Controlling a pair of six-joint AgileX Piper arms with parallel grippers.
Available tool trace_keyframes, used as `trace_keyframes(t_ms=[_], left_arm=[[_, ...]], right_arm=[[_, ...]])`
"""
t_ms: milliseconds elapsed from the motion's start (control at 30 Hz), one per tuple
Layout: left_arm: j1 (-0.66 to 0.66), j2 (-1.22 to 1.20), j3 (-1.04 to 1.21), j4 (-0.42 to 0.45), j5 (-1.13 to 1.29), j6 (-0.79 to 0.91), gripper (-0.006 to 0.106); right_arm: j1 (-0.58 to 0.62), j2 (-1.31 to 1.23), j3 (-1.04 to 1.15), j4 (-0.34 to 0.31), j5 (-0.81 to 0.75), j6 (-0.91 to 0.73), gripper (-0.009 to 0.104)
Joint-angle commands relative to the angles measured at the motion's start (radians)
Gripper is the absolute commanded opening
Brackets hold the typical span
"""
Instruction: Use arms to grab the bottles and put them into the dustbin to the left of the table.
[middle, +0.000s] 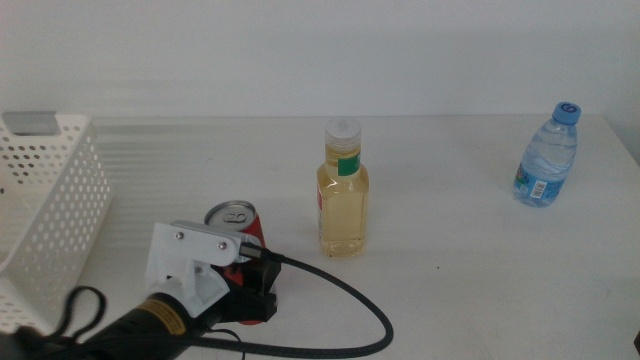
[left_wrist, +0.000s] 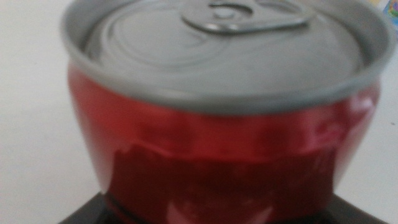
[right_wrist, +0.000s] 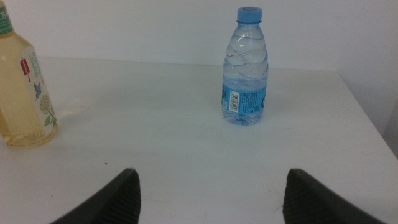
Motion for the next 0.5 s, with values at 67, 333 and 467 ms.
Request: trace_keyframes(t_ms=[67, 333, 467], left_arm=[[-0.001, -0.186, -0.034, 0.001, 0.061, 0.032, -0.005], [0.030, -0.402, -0.223, -0.060, 0.621, 0.223, -0.005], [0.107, -0.428, -0.339, -0.059, 0.866, 0.236, -0.005]], right_arm=[[-0.005, -0.027, -0.009, -0.010, -0.070, -0.010, 0.060], [-0.005, -0.027, -0.009, -0.010, -0.070, -0.010, 0.060], [-0.005, -0.027, -0.009, -0.010, -0.070, -0.010, 0.060]])
